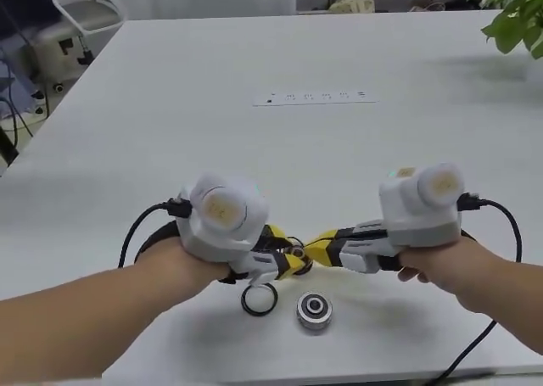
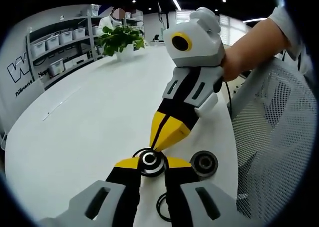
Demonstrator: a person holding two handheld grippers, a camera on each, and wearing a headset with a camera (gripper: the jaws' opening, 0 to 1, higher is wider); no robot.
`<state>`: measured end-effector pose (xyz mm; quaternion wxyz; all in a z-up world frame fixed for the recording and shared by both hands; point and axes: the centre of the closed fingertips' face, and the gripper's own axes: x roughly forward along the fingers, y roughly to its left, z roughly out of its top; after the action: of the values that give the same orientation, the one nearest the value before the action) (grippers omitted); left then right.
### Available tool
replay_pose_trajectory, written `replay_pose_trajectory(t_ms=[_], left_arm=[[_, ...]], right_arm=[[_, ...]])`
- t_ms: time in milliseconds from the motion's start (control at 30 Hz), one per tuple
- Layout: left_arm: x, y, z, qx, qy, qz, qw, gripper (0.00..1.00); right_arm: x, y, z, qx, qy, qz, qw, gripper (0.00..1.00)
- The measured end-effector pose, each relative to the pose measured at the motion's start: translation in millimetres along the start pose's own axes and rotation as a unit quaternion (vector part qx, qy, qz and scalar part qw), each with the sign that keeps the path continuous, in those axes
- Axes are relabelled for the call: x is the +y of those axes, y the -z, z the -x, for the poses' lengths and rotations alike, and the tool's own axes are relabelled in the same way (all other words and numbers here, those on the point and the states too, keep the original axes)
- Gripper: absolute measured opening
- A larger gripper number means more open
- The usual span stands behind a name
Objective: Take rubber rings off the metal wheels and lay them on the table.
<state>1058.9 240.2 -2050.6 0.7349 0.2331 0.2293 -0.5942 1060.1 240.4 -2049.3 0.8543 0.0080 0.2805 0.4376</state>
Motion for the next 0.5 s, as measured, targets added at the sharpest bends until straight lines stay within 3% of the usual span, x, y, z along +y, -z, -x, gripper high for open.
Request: replay_pose_trajectory(t_ms=[233, 500], left_arm=[[-4.5, -3.3, 9.6, -0.004, 0.007, -0.002, 1.0000, 0.21], [-4.9, -14.2, 27.4, -0.027, 0.005, 0.002, 0.9996, 0.26]], right_arm=[[-0.1, -2.4, 1.4, -0.006, -0.001, -0.003, 1.0000, 0.00], [3.5, -6.6, 2.5, -0.014, -0.007, -0.006, 0.9999, 0.00]])
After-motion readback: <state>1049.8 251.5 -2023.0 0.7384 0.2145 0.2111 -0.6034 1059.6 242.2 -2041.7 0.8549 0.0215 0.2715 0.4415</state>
